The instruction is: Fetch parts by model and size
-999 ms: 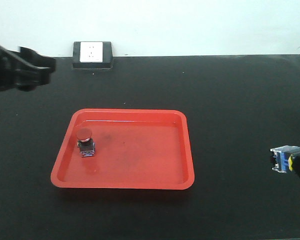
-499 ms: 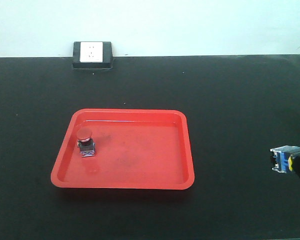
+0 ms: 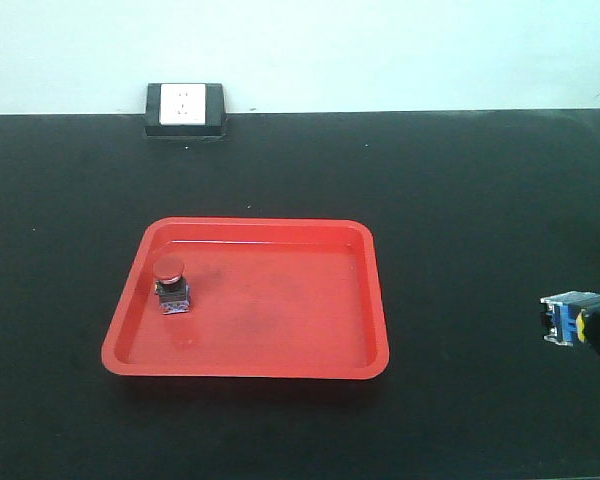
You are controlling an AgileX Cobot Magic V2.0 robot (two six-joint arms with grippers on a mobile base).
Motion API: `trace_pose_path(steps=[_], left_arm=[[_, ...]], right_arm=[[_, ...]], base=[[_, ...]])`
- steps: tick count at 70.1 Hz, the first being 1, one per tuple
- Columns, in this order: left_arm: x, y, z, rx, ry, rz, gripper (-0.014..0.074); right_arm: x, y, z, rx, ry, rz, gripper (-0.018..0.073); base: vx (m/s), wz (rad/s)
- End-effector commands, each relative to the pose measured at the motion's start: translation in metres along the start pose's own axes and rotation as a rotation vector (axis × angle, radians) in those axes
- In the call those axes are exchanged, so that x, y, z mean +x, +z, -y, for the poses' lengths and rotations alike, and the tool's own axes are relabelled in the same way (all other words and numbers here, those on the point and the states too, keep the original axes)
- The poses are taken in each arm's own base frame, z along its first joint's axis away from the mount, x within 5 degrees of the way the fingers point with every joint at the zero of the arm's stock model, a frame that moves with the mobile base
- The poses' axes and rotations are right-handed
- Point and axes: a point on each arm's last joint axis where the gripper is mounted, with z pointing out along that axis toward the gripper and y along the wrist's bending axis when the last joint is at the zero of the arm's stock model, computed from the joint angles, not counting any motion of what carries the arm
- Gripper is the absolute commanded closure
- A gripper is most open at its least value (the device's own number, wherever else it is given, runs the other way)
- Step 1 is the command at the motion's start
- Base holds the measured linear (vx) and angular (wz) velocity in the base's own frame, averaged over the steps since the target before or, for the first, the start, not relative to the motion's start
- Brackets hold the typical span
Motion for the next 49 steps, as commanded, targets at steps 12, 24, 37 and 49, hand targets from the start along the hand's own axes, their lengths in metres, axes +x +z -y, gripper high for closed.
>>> trace_pose_path(steps=[12, 24, 37, 49], left_arm=[[-0.014, -0.003, 0.001, 0.014, -0.007, 0.102, 0.0129], [-0.014, -0.003, 0.001, 0.014, -0.007, 0.102, 0.0129], [-0.014, -0.003, 0.001, 0.014, -0.007, 0.102, 0.0129], [-0.014, -0.003, 0.001, 0.014, -0.007, 0.102, 0.0129]], right_arm=[[-0.019, -0.001, 0.001, 0.011, -0.009, 0.133, 0.0569], [-0.025, -0.002, 0.001, 0.015, -0.007, 0.2, 0.0569], [-0.026, 0.003, 0.001, 0.015, 0.003, 0.191, 0.0569], [-0.042, 0.024, 0.001, 0.016, 0.004, 0.123, 0.0567]], base=[[0.0, 0.0], [0.0, 0.0], [0.0, 0.0], [0.0, 0.0]])
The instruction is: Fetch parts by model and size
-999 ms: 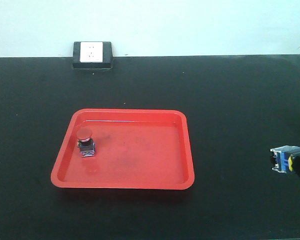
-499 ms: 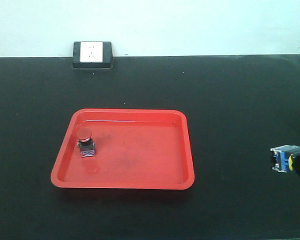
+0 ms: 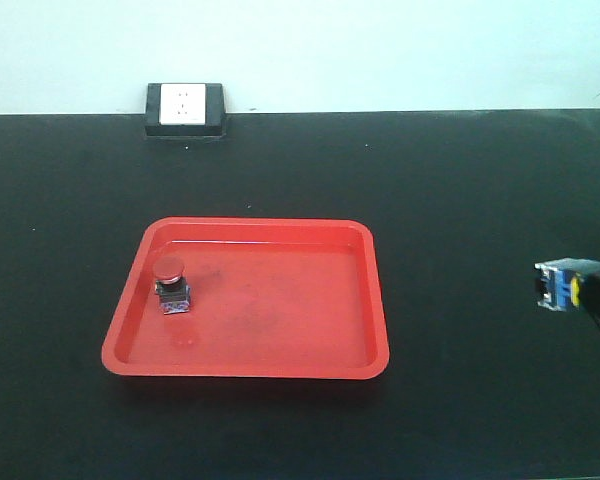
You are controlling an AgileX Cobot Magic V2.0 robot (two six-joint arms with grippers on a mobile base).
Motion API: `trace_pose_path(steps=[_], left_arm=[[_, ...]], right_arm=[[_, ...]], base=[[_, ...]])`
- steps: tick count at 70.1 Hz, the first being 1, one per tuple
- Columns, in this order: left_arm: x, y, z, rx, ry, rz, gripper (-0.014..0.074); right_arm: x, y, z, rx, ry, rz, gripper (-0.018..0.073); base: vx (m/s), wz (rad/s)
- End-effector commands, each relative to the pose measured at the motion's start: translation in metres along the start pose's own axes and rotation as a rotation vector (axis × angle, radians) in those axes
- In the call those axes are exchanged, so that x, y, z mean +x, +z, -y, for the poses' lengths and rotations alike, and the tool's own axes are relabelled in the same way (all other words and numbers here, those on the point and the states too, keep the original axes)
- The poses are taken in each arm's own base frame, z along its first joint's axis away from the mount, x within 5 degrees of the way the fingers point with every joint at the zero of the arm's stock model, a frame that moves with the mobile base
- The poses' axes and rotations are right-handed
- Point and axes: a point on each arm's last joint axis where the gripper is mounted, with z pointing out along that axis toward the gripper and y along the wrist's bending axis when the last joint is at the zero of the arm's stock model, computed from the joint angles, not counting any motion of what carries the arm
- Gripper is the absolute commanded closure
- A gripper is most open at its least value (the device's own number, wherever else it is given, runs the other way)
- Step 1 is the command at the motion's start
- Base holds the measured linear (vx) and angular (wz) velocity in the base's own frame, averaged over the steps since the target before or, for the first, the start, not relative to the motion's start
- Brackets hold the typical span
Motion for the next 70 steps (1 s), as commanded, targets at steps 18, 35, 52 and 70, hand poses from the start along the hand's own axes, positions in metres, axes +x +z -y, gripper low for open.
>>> trace_pose_path(steps=[18, 35, 52, 70], left_arm=[[-0.013, -0.001, 0.001, 0.012, -0.006, 0.085, 0.0129], [-0.013, -0.001, 0.001, 0.012, -0.006, 0.085, 0.0129], [-0.013, -0.001, 0.001, 0.012, -0.006, 0.085, 0.0129], [-0.013, -0.001, 0.001, 0.012, -0.006, 0.085, 0.0129]], right_arm=[[-0.052, 0.077, 0.0, 0.012, -0.002, -0.078, 0.0564], [-0.061, 0.136, 0.0, 0.007, 0.013, -0.185, 0.0558], [-0.046, 0.19, -0.032, -0.112, -0.091, -0.293, 0.0551], [-0.005, 0.245, -0.032, -0.074, 0.061, -0.472, 0.0545]], base=[[0.0, 0.0], [0.0, 0.0], [0.0, 0.0], [0.0, 0.0]])
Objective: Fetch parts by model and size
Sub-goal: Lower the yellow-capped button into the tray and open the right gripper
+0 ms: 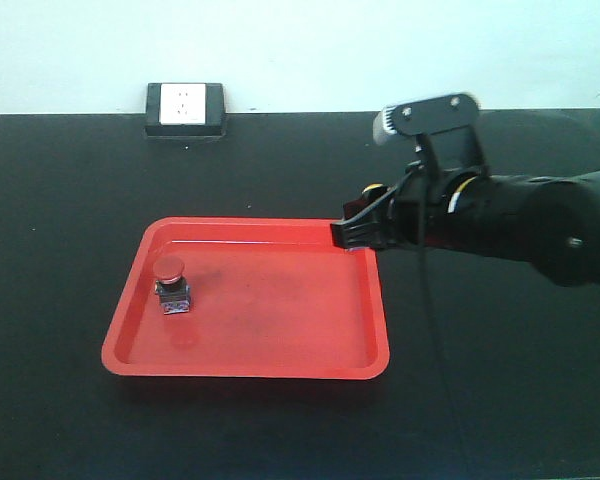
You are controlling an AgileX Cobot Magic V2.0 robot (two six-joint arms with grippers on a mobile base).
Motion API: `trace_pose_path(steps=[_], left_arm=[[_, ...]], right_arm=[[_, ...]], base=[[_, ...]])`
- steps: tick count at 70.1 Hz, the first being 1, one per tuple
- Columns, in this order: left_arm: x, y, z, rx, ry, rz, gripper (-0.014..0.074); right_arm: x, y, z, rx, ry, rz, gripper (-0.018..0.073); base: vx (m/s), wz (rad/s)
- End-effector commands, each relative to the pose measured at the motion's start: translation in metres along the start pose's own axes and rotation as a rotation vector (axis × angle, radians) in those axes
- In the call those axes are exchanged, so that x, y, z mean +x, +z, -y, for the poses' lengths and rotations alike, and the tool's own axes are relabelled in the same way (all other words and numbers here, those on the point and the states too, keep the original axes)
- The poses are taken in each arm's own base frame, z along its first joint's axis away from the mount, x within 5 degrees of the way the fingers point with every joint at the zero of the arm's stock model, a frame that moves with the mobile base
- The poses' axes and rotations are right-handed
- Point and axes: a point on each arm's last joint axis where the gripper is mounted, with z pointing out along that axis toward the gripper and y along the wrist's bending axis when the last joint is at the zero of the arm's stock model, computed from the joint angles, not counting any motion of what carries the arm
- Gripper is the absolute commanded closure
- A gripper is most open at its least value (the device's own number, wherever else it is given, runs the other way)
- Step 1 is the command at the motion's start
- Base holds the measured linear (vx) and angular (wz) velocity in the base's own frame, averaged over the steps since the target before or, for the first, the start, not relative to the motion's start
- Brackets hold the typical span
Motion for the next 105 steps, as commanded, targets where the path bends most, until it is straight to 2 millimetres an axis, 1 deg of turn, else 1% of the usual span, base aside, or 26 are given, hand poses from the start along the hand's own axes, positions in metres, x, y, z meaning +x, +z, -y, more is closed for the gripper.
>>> trace_pose_path(steps=[1, 10, 21, 30, 43, 53, 58, 64, 77, 85, 94, 99, 105], left_arm=[[-0.013, -0.001, 0.001, 0.012, -0.007, 0.084, 0.0129], [-0.013, -0.001, 0.001, 0.012, -0.007, 0.084, 0.0129], [-0.013, -0.001, 0.001, 0.012, -0.007, 0.084, 0.0129], [-0.013, -0.001, 0.001, 0.012, -0.007, 0.084, 0.0129], [-0.013, -0.001, 0.001, 0.012, -0.007, 0.084, 0.0129], [-0.013, -0.001, 0.001, 0.012, -0.007, 0.084, 0.0129], [-0.013, -0.001, 0.001, 0.012, -0.007, 0.084, 0.0129], [-0.013, -0.001, 0.001, 0.012, -0.007, 0.084, 0.0129], [-0.013, -0.001, 0.001, 0.012, -0.007, 0.084, 0.0129], [-0.013, -0.001, 0.001, 0.012, -0.007, 0.084, 0.0129], [-0.013, -0.001, 0.001, 0.012, -0.007, 0.084, 0.0129], [-0.013, -0.001, 0.001, 0.012, -0.007, 0.084, 0.0129], [-0.013, -0.001, 0.001, 0.012, -0.007, 0.084, 0.0129]], right_arm=[[-0.017, 0.009, 0.003, 0.007, 0.044, 0.074, 0.0545], [-0.01, 0.036, 0.004, 0.012, 0.061, 0.011, 0.0542], [0.0, 0.061, 0.006, 0.018, 0.063, -0.055, 0.0533], [0.011, 0.076, 0.008, 0.025, 0.056, -0.101, 0.0529], [0.02, 0.09, 0.01, 0.033, 0.036, -0.128, 0.0503], [0.026, 0.098, 0.011, 0.036, 0.036, -0.141, 0.0449], [0.028, 0.101, 0.011, 0.037, 0.037, -0.153, 0.0396], [0.03, 0.102, 0.012, 0.037, 0.034, -0.163, 0.0311], [0.029, 0.099, 0.011, 0.036, 0.035, -0.168, 0.0115], [0.021, 0.088, 0.01, 0.032, 0.033, -0.146, 0.0044], [0.004, 0.062, 0.007, 0.023, 0.029, -0.101, 0.0022], [-0.006, 0.041, 0.005, 0.02, 0.01, -0.079, 0.0022], [-0.019, 0.01, 0.003, 0.021, -0.022, -0.034, 0.0022]], base=[[0.0, 0.0], [0.0, 0.0], [0.0, 0.0], [0.0, 0.0], [0.0, 0.0], [0.0, 0.0], [0.0, 0.0], [0.0, 0.0], [0.0, 0.0], [0.0, 0.0], [0.0, 0.0], [0.0, 0.0], [0.0, 0.0]])
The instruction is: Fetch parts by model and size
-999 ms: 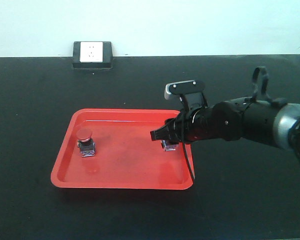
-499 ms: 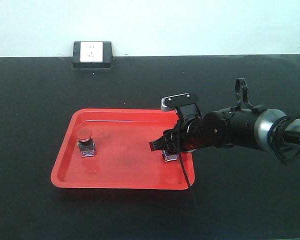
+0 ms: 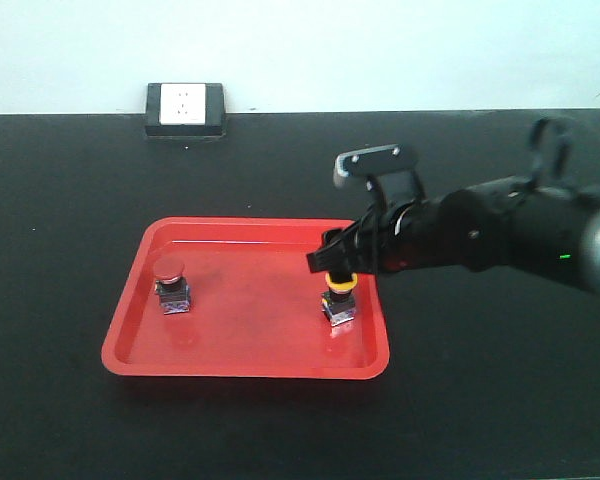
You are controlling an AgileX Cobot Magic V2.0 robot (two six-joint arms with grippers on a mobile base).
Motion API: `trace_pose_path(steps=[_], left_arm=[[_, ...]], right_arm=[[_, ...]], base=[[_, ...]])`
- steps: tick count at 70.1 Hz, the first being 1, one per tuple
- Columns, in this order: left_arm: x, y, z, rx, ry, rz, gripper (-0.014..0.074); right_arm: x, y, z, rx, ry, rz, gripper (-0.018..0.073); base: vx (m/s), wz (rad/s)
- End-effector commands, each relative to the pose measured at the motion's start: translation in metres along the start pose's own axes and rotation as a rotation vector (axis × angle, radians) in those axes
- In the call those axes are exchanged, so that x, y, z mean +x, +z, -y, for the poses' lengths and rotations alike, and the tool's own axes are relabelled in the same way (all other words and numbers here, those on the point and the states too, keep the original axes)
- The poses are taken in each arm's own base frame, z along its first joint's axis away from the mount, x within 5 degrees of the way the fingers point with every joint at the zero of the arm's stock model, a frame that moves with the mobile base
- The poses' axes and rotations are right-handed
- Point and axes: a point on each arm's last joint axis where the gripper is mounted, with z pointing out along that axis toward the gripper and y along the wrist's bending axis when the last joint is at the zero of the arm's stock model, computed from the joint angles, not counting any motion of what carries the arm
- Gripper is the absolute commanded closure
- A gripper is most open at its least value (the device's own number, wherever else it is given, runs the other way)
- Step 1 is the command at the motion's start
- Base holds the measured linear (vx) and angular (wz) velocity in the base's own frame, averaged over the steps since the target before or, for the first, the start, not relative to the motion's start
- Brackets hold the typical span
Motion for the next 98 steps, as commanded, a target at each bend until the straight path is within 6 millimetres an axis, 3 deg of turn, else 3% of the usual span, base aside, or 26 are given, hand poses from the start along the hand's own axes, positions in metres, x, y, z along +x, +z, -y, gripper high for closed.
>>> trace_pose_path(steps=[1, 20, 28, 33, 62, 71, 86, 98], left_arm=[[-0.013, -0.001, 0.001, 0.012, -0.009, 0.083, 0.0129], [-0.013, -0.001, 0.001, 0.01, -0.006, 0.083, 0.0129], [-0.013, -0.001, 0.001, 0.01, -0.006, 0.083, 0.0129], [-0.013, -0.001, 0.001, 0.01, -0.006, 0.083, 0.0129], [-0.013, -0.001, 0.001, 0.008, -0.003, 0.084, 0.0129], [-0.013, -0.001, 0.001, 0.008, -0.003, 0.083, 0.0129], [-0.013, -0.001, 0.001, 0.008, -0.003, 0.083, 0.0129], [-0.012, -0.001, 0.001, 0.008, -0.003, 0.078, 0.0205]], right_arm=[[-0.026, -0.055, -0.001, 0.006, -0.04, 0.166, 0.0022], [-0.029, -0.16, -0.007, -0.008, -0.086, 0.324, 0.0023], [-0.02, -0.201, -0.008, -0.015, -0.094, 0.396, 0.0023], [-0.007, -0.216, -0.008, -0.014, -0.104, 0.459, 0.0023], [0.128, -0.257, 0.003, -0.02, -0.109, 0.751, 0.0023], [0.162, -0.26, 0.006, -0.023, -0.11, 0.812, 0.0023], [0.199, -0.253, 0.01, -0.023, -0.111, 0.916, 0.0023], [0.206, -0.248, 0.011, -0.022, -0.11, 0.926, 0.0032]], base=[[0.0, 0.0], [0.0, 0.0], [0.0, 0.0], [0.0, 0.0], [0.0, 0.0], [0.0, 0.0], [0.0, 0.0], [0.0, 0.0]])
